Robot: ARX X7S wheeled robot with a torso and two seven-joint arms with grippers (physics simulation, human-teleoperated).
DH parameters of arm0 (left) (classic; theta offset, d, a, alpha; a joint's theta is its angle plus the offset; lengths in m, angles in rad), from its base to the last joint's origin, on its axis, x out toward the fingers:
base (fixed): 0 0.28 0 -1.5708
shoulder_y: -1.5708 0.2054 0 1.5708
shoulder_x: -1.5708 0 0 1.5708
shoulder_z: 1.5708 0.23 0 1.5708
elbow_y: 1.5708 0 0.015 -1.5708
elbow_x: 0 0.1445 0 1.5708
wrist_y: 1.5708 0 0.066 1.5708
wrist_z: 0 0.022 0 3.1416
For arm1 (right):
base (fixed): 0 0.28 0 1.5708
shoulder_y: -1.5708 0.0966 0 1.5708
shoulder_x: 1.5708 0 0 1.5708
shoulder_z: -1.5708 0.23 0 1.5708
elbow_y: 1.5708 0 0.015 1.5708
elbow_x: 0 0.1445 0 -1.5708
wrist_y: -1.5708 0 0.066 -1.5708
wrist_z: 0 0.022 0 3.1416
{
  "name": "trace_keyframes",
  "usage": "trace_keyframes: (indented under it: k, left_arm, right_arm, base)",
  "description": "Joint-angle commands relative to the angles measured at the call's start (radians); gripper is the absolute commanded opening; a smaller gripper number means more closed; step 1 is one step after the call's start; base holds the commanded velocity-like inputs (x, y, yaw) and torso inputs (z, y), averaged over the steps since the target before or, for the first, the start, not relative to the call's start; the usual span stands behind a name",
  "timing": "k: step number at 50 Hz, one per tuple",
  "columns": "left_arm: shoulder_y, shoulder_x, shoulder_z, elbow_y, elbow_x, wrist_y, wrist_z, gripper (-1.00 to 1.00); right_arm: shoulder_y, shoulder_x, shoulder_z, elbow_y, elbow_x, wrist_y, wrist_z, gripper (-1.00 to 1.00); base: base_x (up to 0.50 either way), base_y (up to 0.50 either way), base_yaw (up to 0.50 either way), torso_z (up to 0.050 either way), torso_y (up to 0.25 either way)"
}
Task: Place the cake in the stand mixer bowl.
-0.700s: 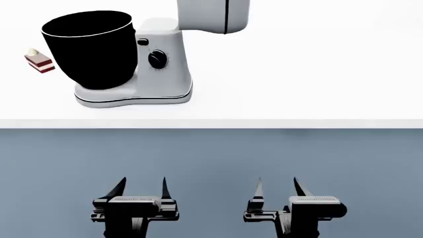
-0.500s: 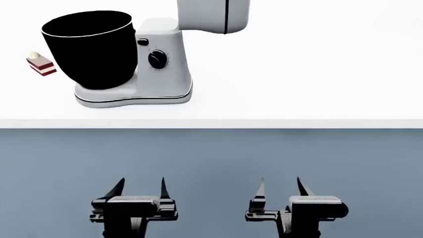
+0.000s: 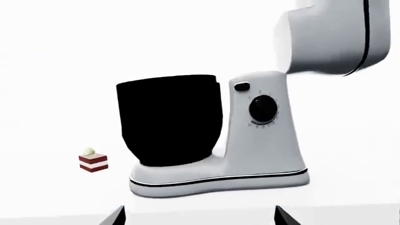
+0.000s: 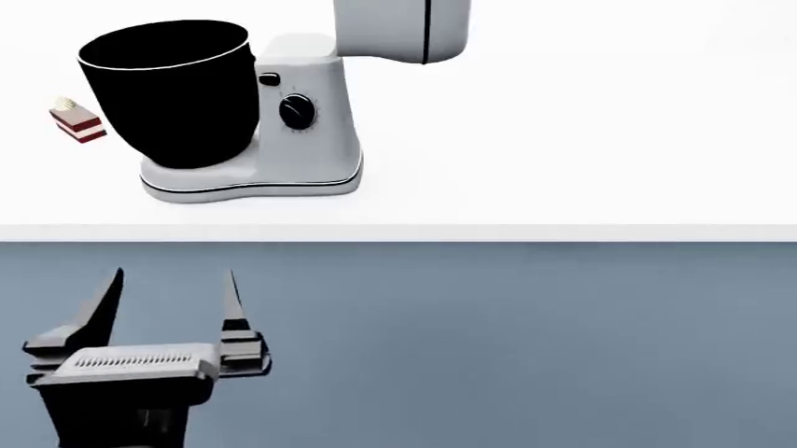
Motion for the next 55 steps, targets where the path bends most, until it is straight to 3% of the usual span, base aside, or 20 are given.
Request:
trace_keyframes:
  k: [1,7,11,12,14,18,20,31,32,34,38,39,41,42,45,47,51,52,54,55]
  left_arm:
    - [-0.249,-0.096,-0.142,0.391,-0.095,-0.548,0.022,1.0]
    - [-0.3,-0.383,-0.142,0.398,-0.493,-0.556,-0.345,1.0]
    - [-0.278,-0.44,-0.132,0.396,-0.563,-0.513,-0.423,1.0]
    - [-0.266,-0.461,-0.121,0.397,-0.572,-0.492,-0.441,1.0]
    - [-0.255,-0.493,-0.115,0.396,-0.605,-0.465,-0.479,1.0]
    - [-0.228,-0.525,-0.121,0.391,-0.633,-0.422,-0.51,1.0]
    - [-0.22,-0.531,-0.122,0.389,-0.636,-0.407,-0.515,1.0]
    - [-0.197,-0.55,-0.101,0.38,-0.62,-0.364,-0.526,1.0]
    - [-0.198,-0.554,-0.103,0.382,-0.623,-0.365,-0.53,1.0]
    - [-0.199,-0.559,-0.102,0.381,-0.626,-0.362,-0.534,1.0]
    - [-0.203,-0.566,-0.093,0.377,-0.626,-0.361,-0.542,1.0]
    - [-0.207,-0.569,-0.093,0.379,-0.63,-0.363,-0.545,1.0]
    - [-0.21,-0.573,-0.089,0.377,-0.631,-0.362,-0.55,1.0]
    - [-0.211,-0.573,-0.085,0.375,-0.63,-0.361,-0.551,1.0]
    - [-0.209,-0.579,-0.087,0.374,-0.632,-0.357,-0.556,1.0]
    - [-0.206,-0.577,-0.081,0.365,-0.627,-0.347,-0.553,1.0]
    - [-0.204,-0.585,-0.086,0.373,-0.637,-0.348,-0.562,1.0]
    - [-0.205,-0.587,-0.088,0.375,-0.64,-0.348,-0.564,1.0]
    - [-0.207,-0.587,-0.077,0.371,-0.634,-0.344,-0.565,1.0]
    - [-0.205,-0.589,-0.075,0.371,-0.634,-0.342,-0.566,1.0]
  right_arm:
    - [-0.141,0.2,0.483,-0.123,0.391,0.101,0.085,1.0]
    - [-0.141,0.287,0.764,-0.123,0.64,0.264,0.075,1.0]
    - [-0.141,0.348,0.976,-0.123,0.83,0.382,0.092,1.0]
    - [0.009,0.498,1.094,-0.123,0.98,0.532,0.242,1.0]
    - [-0.141,0.198,0.794,-0.123,0.68,0.232,-0.01,1.0]
    - [0.009,0.502,1.176,-0.123,0.962,0.565,0.255,1.0]
    - [-0.141,0.202,0.876,-0.123,0.662,0.265,-0.042,1.0]
    - [-0.141,0.335,1.025,-0.123,0.826,0.386,0.062,1.0]
    - [0.009,0.485,1.175,-0.123,0.976,0.536,0.212,1.0]
    - [-0.141,0.185,0.875,-0.123,0.676,0.236,-0.061,1.0]
    - [-0.141,0.385,1.126,-0.123,0.931,0.457,0.103,1.0]
    - [0.009,0.535,1.174,-0.123,1.081,0.607,0.253,1.0]
    - [-0.141,0.235,0.874,-0.123,0.781,0.307,-0.03,1.0]
    - [-0.141,0.293,0.85,-0.123,0.671,0.288,0.044,1.0]
    - [0.009,0.536,1.135,-0.123,1.031,0.577,0.256,1.0]
    - [-0.141,0.236,0.835,-0.123,0.731,0.277,-0.02,1.0]
    - [-0.14,0.408,1.151,-0.123,0.952,0.468,0.123,1.0]
    - [0.01,0.558,1.19,-0.123,1.102,0.618,0.273,1.0]
    - [-0.141,0.258,0.89,-0.123,0.802,0.318,-0.027,1.0]
    - [-0.141,0.233,0.924,-0.123,0.704,0.245,0.009,1.0]
  base:
    - [0.0,0.0,0.0,0.0,0.0]
    - [0.3,0.0,0.0,0.0,0.0]
    - [0.5,0.0,0.0,0.0,0.0]
    - [0.5,0.0,0.0,0.0,0.0]
    - [0.5,0.0,0.0,0.0,0.0]
    - [0.25,0.25,0.0,0.0,0.0]
    - [0.0,0.5,0.0,0.0,0.0]
    - [0.0,0.5,0.0,0.0,0.0]
    - [0.0,0.5,0.0,0.0,0.0]
    - [0.0,0.5,0.0,0.0,0.0]
    - [0.0,0.5,0.0,0.0,0.0]
    - [0.0,0.5,0.0,0.0,0.0]
    - [0.0,0.5,0.0,0.0,0.0]
    - [0.0,0.5,0.0,0.0,0.0]
    - [0.0,0.5,0.0,0.0,0.0]
    - [0.0,0.5,0.0,0.0,0.0]
    - [0.0,0.5,0.0,0.0,0.0]
    - [0.0,0.5,0.0,0.0,0.0]
    - [0.0,0.14,0.0,0.0,0.0]
    - [0.0,0.0,0.0,0.0,0.0]
